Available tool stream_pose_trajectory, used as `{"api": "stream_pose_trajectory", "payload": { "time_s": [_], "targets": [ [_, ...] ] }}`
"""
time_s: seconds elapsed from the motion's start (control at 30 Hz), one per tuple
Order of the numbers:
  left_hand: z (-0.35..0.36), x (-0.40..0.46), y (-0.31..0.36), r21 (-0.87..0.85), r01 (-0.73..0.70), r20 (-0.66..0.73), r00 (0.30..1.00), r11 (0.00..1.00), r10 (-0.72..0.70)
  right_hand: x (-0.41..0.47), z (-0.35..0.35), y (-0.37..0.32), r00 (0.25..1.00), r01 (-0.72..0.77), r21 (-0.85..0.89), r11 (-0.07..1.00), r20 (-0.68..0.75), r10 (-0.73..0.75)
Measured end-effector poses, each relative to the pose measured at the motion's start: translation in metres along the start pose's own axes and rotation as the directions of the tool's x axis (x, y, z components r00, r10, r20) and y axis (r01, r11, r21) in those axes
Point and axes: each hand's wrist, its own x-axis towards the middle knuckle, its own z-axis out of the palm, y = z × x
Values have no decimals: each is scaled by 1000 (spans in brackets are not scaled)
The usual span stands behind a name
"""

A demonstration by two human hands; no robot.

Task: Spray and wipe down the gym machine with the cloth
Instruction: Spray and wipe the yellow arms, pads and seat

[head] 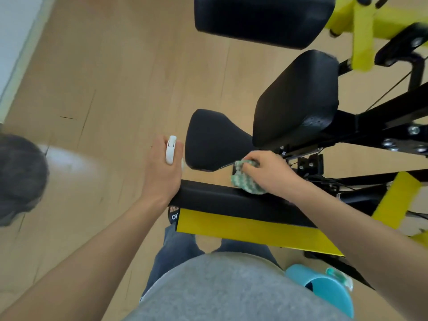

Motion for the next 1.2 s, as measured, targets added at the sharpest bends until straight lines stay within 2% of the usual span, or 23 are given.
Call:
{"api": "stream_pose_trajectory", "payload": {
  "time_s": [0.07,0.13,0.2,0.27,0.3,0.4,0.47,0.57,0.63,0.73,0.9,1.03,1.07,1.13,1.2],
  "targets": [
    [0,-1,0,6,-8,-10,1000,1000,8,10,-6,-1,991,15,136,991,-136,4],
    [0,-2,1,11,8,-18,1000,1000,-8,11,-2,-4,983,70,156,985,-177,-42],
    [1,-2,0,21,16,-31,999,1000,-16,2,10,-7,995,99,115,988,-23,-97],
    [1,-3,0,40,10,-40,999,999,-9,-11,22,-9,970,139,30,990,198,-142],
    [1,-3,1,50,5,-44,999,999,-3,-17,23,-9,953,156,7,988,261,-153],
    [1,-4,-1,65,0,-61,998,998,4,-32,11,-10,936,191,54,980,290,-198],
    [1,-3,-2,67,-6,-63,998,998,10,-36,4,-5,943,208,41,977,258,-212],
    [1,-1,-2,75,-14,-67,998,997,19,-21,-1,1,971,112,57,992,207,-122],
    [2,-1,-3,82,-15,-64,998,997,20,-12,-1,4,965,86,-55,995,253,-69],
    [2,0,-3,99,-17,-58,998,995,23,-20,4,5,932,177,-232,957,353,-87],
    [3,2,-5,72,-17,-75,997,997,22,-24,-9,-16,838,-3,-197,980,535,110],
    [4,2,-4,67,-32,-104,994,997,39,24,26,-50,745,-47,-176,983,650,151],
    [4,3,-5,66,-34,-123,991,997,42,42,42,-57,702,-90,-158,983,690,175],
    [4,4,-7,73,-28,-155,987,997,39,74,71,-70,566,-181,-130,975,797,211],
    [5,5,-10,101,-25,-160,986,995,41,93,89,-76,499,-215,-135,967,836,228]
  ]
}}
